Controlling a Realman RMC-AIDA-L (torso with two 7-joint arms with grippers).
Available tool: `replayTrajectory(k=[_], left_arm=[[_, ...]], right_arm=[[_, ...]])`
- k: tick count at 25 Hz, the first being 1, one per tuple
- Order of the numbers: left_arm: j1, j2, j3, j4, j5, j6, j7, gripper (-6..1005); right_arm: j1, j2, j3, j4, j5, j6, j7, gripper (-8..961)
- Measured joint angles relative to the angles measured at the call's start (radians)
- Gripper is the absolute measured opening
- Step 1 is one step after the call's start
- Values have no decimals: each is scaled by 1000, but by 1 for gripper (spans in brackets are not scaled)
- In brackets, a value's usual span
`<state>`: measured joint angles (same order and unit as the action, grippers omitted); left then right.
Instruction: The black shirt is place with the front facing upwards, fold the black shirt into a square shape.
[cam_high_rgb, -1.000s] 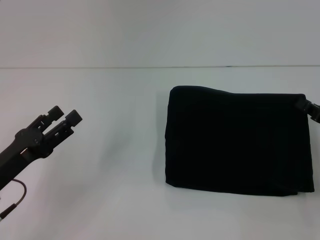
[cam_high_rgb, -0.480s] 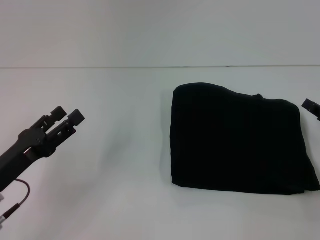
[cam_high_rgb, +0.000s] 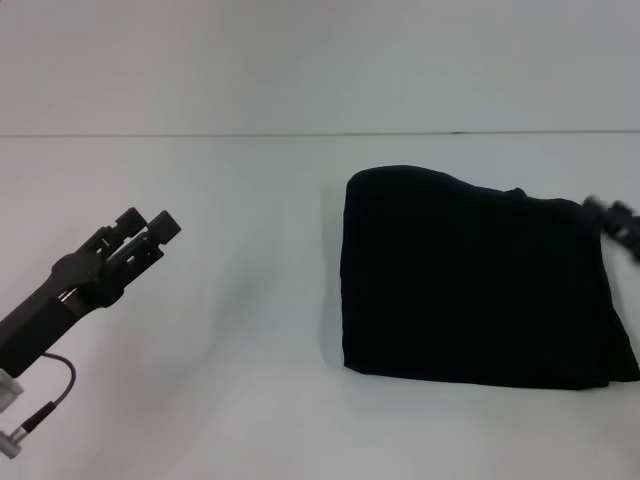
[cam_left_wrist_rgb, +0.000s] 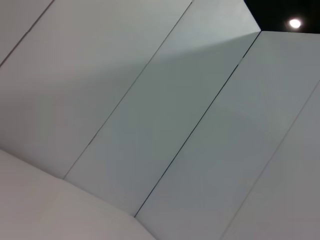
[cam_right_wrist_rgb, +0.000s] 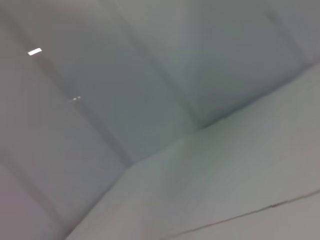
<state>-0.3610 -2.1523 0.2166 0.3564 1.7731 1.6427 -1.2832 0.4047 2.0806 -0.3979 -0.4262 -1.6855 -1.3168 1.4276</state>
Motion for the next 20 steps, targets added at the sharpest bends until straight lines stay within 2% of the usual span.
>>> replayTrajectory(k=[5, 10, 15, 20], left_arm=[[-9, 0, 0, -8, 0, -20, -11, 847], [-20, 0, 0, -15, 0, -36, -21, 847], [-31, 0, 0, -24, 0, -43, -24, 847], [-37, 0, 0, -24, 0, -47, -34, 847]], right_arm=[[-37, 9, -31, 33, -78, -107, -212, 784], [-69, 9, -31, 96, -147, -75, -363, 784], [-99, 9, -31, 117, -155, -2, -406, 783], [-129, 8, -21, 118, -156, 16, -434, 783]])
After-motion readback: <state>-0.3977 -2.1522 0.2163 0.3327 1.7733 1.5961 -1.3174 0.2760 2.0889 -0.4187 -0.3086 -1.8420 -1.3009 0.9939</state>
